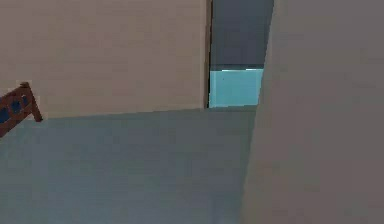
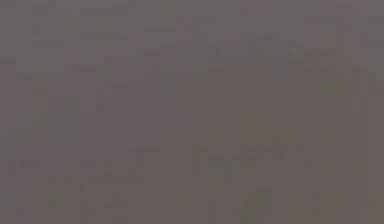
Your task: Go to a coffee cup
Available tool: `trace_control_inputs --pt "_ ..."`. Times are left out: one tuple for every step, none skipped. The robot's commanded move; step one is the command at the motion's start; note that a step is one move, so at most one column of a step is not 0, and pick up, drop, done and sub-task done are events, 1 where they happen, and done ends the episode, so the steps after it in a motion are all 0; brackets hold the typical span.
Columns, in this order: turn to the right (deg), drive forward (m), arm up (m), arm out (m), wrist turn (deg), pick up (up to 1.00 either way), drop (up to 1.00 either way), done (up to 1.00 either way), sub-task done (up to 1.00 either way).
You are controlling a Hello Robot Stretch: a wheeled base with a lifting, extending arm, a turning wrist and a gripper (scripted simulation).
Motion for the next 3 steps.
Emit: trace_control_inputs --pt "0.0 1.0 0.0 0.0 0.0 0.0 0.0 0.0 0.0" --pt "18.0 0.0 0.0 0.0 0.0 0.0 0.0 0.0 0.0" --pt "0.0 1.0 0.0 0.0 0.0 0.0 0.0 0.0 0.0"
